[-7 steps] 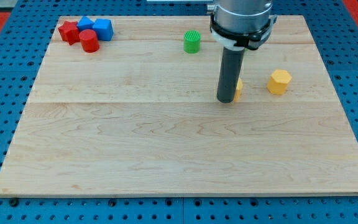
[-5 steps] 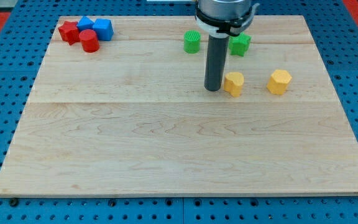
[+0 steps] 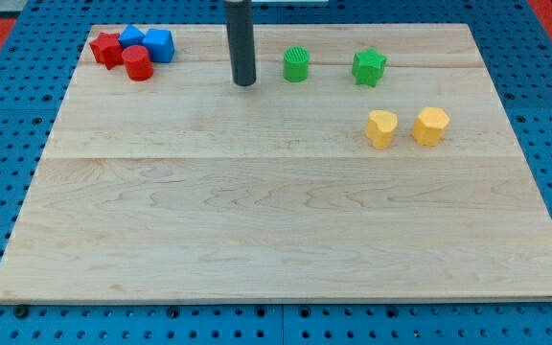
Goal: Push green blocks into yellow blocks
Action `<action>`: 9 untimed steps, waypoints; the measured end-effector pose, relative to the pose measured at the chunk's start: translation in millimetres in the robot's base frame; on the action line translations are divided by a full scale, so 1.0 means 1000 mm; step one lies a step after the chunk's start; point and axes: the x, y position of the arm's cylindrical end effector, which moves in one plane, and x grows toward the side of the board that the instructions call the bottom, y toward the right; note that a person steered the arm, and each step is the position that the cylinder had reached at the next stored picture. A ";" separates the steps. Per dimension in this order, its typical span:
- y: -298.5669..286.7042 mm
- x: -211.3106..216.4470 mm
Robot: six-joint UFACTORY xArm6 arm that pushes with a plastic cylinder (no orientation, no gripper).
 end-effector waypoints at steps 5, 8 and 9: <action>0.066 -0.042; 0.072 -0.078; 0.105 -0.009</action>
